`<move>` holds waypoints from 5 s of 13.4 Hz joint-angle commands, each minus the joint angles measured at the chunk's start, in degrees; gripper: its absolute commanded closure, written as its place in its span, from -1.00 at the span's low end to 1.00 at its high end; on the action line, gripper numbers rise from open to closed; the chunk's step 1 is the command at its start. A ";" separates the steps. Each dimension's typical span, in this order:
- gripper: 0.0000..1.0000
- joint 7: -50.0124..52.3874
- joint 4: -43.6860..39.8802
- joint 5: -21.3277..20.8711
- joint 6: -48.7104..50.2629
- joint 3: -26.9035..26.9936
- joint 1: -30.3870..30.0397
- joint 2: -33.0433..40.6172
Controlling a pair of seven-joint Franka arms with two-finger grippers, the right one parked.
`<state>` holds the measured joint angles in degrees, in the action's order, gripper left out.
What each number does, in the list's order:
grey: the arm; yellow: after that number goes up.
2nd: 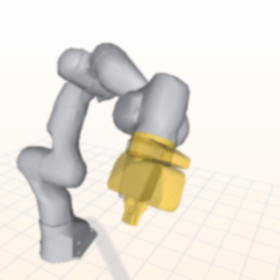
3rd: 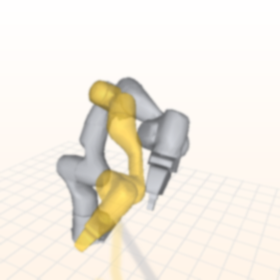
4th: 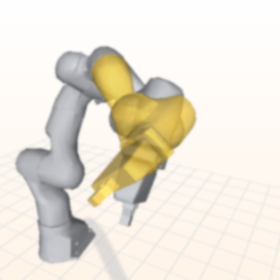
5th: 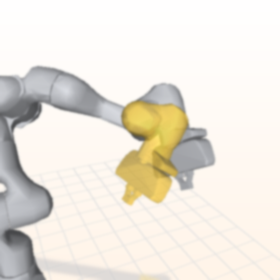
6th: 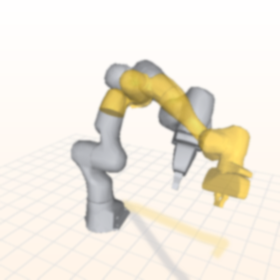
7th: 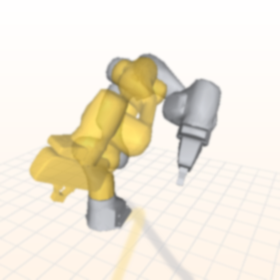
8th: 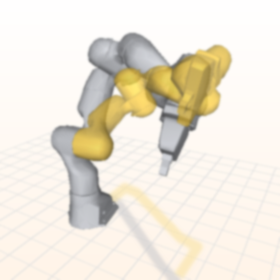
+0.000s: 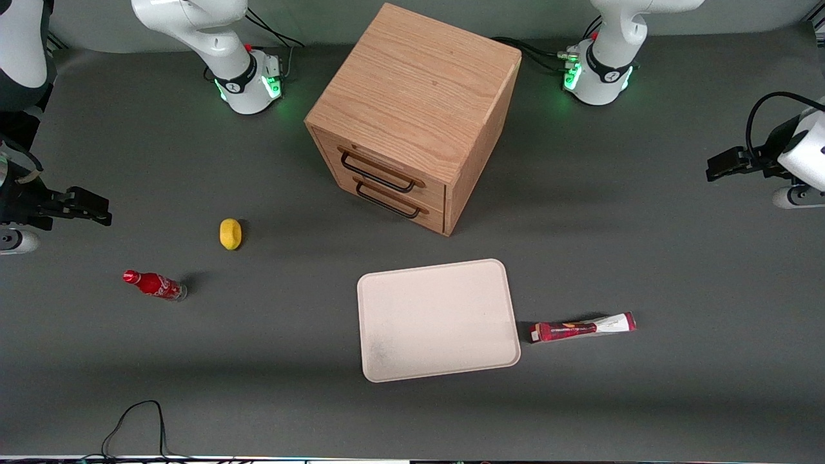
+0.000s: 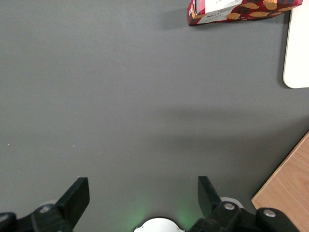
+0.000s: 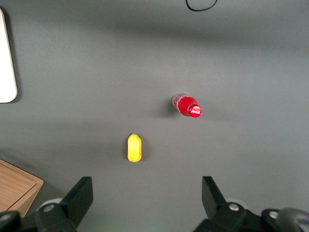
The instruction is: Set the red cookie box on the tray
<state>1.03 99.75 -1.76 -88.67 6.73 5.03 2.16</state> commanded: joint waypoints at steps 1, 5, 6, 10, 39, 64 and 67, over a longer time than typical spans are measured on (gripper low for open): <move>-1.00 -0.41 -1.40 -0.09 2.79 -0.05 -0.10 -0.40; -1.00 0.47 -1.40 0.44 2.98 0.04 -0.54 -0.23; -1.00 0.55 -1.40 1.66 2.80 -0.05 -1.33 -0.49; -1.00 1.52 -1.40 2.29 2.71 -0.05 -1.33 -0.67; -1.00 10.58 -39.45 2.11 10.81 -15.52 5.60 -27.20; -1.00 -81.26 -35.24 -2.29 -9.93 -14.99 -0.90 -38.10; -1.00 -80.13 -35.41 -2.02 -11.08 -15.08 -0.11 -39.60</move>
<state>-78.26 64.19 -4.72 -98.71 -8.49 4.21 -37.40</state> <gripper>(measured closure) 0.000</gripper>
